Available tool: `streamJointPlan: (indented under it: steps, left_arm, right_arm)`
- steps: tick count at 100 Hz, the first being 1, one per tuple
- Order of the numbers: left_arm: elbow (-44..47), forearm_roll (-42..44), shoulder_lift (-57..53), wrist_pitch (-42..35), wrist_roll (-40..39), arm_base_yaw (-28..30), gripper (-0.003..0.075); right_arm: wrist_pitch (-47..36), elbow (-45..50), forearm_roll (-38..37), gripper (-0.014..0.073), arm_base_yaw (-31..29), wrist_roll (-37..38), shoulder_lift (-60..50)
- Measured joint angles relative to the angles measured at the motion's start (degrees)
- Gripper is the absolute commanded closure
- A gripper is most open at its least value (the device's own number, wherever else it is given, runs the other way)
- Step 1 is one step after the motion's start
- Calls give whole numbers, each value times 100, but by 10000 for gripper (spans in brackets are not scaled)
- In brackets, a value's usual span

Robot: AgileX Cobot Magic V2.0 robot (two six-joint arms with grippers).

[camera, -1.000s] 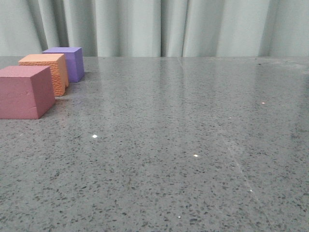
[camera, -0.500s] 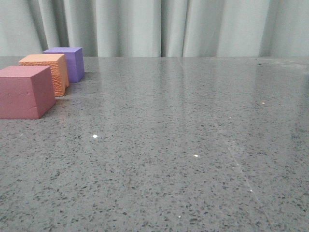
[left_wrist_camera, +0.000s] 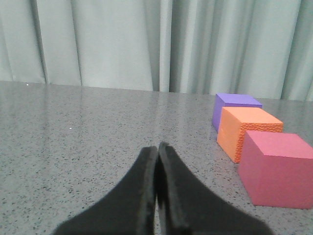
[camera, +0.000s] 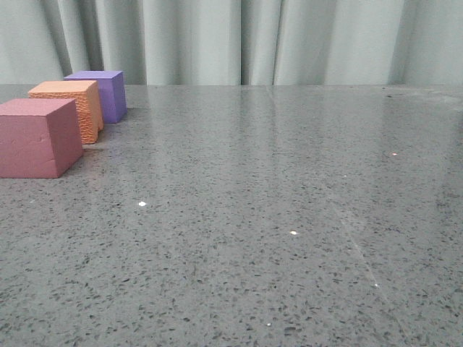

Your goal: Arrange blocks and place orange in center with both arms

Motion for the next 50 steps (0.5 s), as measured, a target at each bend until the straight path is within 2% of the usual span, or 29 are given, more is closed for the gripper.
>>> streamJointPlan:
  steps: [50]
  left_arm:
    - [0,113,-149,0,220,-160,739]
  right_arm:
    - [0,0,0,661,0,0,0]
